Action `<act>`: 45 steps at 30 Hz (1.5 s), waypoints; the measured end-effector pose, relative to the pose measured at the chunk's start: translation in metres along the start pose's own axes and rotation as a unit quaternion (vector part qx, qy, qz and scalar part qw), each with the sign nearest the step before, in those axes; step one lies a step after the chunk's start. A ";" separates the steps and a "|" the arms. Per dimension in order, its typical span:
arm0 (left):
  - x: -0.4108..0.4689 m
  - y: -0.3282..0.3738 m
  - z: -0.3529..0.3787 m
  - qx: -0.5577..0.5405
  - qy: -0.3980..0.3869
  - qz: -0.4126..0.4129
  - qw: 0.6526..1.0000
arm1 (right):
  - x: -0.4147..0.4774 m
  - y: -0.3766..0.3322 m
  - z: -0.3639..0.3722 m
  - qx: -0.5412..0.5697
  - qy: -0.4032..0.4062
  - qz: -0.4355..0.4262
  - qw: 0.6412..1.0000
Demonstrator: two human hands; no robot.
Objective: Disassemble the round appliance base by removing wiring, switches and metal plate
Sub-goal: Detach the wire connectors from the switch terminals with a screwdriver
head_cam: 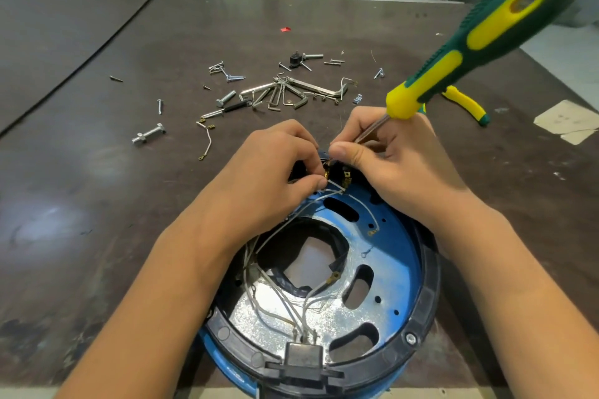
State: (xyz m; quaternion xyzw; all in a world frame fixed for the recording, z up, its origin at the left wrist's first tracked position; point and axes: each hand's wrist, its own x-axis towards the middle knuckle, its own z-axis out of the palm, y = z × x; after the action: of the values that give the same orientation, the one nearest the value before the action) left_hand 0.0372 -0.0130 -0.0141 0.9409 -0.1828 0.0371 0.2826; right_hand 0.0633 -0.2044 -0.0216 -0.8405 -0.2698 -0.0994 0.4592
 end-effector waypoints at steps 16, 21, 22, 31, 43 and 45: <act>0.000 0.000 0.001 -0.003 0.001 0.011 1.000 | 0.016 0.009 0.001 0.142 -0.007 0.133 0.981; 0.000 0.000 0.001 -0.002 0.001 0.010 1.000 | 0.010 0.007 -0.001 0.155 -0.025 0.094 0.983; -0.001 0.000 0.001 -0.002 0.001 0.009 1.000 | 0.008 0.005 -0.001 0.152 -0.029 0.082 0.985; 0.000 0.001 0.000 -0.005 0.000 0.005 1.000 | 0.007 0.005 -0.001 0.109 -0.016 0.075 0.991; 0.000 0.001 0.001 -0.001 0.001 0.016 1.000 | 0.019 0.009 0.005 0.153 -0.005 0.158 0.976; 0.000 0.001 0.001 0.001 0.001 0.014 1.000 | 0.019 0.009 0.004 0.149 -0.008 0.170 0.974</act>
State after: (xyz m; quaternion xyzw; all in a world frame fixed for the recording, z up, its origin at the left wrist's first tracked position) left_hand 0.0366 -0.0143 -0.0142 0.9386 -0.1956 0.0422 0.2811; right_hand 0.0840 -0.1977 -0.0224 -0.7968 -0.1386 0.0286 0.5874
